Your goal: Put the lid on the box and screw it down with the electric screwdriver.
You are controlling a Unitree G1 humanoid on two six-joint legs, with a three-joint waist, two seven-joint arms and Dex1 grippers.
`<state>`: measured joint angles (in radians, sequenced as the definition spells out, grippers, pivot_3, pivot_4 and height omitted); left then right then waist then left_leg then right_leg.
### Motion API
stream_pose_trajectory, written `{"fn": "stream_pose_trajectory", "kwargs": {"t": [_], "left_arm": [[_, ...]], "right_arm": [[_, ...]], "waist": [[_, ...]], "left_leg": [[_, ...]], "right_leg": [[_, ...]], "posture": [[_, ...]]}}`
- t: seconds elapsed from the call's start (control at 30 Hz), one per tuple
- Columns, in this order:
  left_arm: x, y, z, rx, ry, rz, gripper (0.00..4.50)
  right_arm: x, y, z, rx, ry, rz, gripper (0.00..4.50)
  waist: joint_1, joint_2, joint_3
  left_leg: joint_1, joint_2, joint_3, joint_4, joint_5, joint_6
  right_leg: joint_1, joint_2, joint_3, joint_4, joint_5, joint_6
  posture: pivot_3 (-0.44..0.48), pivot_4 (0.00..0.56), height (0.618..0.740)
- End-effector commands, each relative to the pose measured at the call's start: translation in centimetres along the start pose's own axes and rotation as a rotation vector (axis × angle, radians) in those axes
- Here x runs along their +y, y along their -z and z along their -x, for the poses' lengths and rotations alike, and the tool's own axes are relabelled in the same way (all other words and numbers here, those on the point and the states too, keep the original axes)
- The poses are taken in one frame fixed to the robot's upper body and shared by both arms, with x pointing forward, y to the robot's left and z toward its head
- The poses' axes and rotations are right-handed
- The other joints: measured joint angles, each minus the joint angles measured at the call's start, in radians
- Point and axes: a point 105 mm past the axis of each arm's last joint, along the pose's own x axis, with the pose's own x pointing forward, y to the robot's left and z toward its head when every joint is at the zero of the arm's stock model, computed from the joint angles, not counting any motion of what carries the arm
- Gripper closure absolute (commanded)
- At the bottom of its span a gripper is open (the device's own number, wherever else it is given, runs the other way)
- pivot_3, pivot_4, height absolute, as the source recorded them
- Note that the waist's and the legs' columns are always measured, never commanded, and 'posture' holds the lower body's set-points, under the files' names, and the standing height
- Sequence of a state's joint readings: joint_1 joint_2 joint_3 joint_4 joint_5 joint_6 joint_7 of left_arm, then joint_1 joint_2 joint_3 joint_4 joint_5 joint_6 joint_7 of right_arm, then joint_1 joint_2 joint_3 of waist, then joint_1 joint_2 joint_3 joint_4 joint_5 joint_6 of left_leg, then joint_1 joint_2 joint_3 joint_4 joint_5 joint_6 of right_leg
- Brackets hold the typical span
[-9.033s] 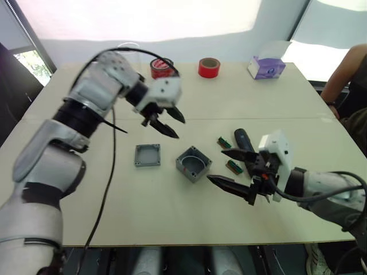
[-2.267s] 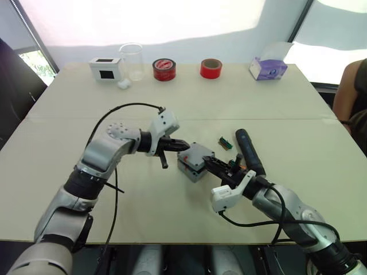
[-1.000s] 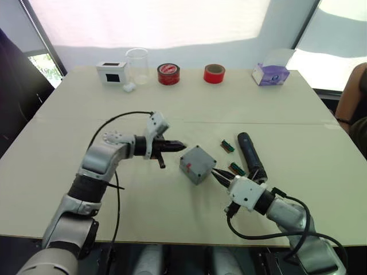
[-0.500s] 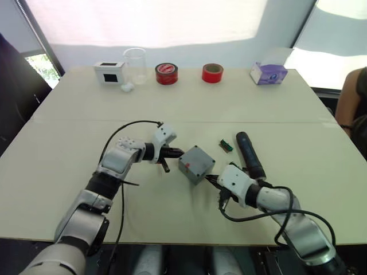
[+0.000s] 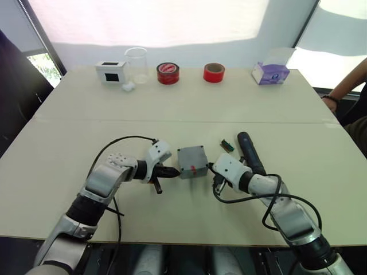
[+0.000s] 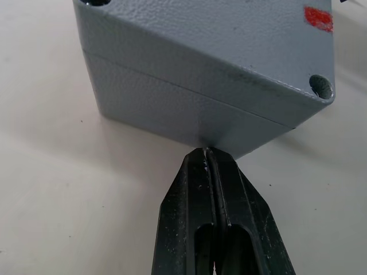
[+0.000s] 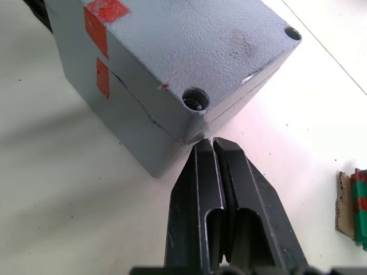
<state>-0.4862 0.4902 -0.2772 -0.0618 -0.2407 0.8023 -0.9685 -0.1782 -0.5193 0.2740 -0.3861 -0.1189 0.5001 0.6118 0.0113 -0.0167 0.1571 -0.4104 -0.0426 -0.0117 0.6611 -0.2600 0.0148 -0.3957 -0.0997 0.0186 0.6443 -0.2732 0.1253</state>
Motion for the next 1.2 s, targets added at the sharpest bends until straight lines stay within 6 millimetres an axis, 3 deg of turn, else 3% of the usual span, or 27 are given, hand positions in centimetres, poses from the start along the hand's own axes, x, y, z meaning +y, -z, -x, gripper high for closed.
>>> {"fn": "stream_pose_trajectory", "kwargs": {"t": [0.03, 0.5, 1.03, 1.2], "left_arm": [[-0.6, -1.7, -0.1, -0.064, 0.012, -0.033, 4.5], [0.7, -1.8, 0.0, -0.049, -0.056, -0.045, 4.5], [-0.9, -1.7, 0.0, -0.045, 0.018, -0.039, 4.5], [-0.3, -1.6, -0.2, -0.046, -0.022, -0.046, 4.5]], "right_arm": [[1.2, -1.8, -0.2, -0.078, -0.055, 0.023, 4.48], [2.8, -1.4, 0.5, -0.051, -0.123, -0.02, 4.48], [1.6, -1.1, 0.7, -0.04, -0.078, -0.025, 4.48], [1.3, -1.0, 0.9, -0.034, -0.07, -0.019, 4.48]], "waist": [[0.0, 0.0, 0.0], [0.0, 0.0, 0.0], [0.0, 0.0, 0.0], [0.0, 0.0, 0.0]], "left_leg": [[0.0, 0.0, 0.0, 0.0, 0.0, 0.0], [0.0, 0.0, 0.0, -0.001, 0.0, 0.0], [0.0, 0.0, 0.0, -0.009, 0.001, -0.002], [0.0, 0.0, 0.0, -0.012, 0.001, -0.002]], "right_leg": [[0.0, 0.0, 0.0, 0.0, 0.0, 0.0], [0.0, -0.002, -0.001, -0.001, 0.0, 0.0], [0.0, -0.003, -0.001, -0.009, 0.001, -0.002], [0.0, -0.003, -0.002, -0.011, 0.001, -0.001]], "posture": [[0.0, 0.15, 0.74], [0.0, 0.15, 0.74], [0.0, 0.15, 0.74], [0.0, 0.15, 0.74]]}}
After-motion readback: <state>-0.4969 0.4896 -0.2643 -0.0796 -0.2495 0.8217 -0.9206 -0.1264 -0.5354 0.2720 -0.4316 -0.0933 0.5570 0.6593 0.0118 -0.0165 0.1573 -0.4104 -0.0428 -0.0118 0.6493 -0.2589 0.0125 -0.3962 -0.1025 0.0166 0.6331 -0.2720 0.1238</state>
